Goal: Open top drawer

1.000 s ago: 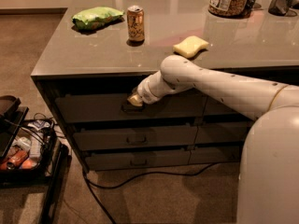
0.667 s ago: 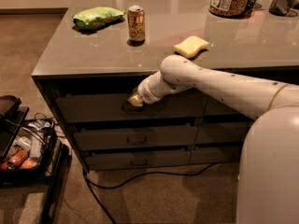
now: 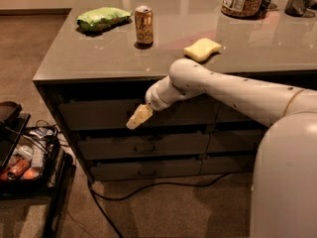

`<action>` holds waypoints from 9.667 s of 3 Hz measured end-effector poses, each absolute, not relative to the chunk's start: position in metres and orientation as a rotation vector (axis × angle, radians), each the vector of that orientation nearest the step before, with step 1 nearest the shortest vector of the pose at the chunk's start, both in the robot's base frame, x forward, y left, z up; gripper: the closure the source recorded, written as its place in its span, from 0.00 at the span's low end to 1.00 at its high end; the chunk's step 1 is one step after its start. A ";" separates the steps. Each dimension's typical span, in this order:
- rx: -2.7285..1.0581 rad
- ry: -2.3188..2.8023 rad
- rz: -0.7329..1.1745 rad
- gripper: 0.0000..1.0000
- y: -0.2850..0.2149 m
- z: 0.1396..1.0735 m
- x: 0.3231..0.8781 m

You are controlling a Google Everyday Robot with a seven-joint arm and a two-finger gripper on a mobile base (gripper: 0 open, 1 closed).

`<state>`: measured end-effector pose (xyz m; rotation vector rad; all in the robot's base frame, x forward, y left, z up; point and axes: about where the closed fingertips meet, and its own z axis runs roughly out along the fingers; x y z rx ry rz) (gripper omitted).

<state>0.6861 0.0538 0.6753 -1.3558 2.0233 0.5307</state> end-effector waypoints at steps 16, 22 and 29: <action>-1.333 1.894 0.684 0.13 0.047 0.681 0.693; -1.260 1.829 0.860 0.00 0.044 0.674 0.669; -1.210 1.801 0.860 1.00 0.030 0.694 0.682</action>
Offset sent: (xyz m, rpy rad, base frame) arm -0.0362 -0.0561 -0.0066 0.7753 0.0365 0.1575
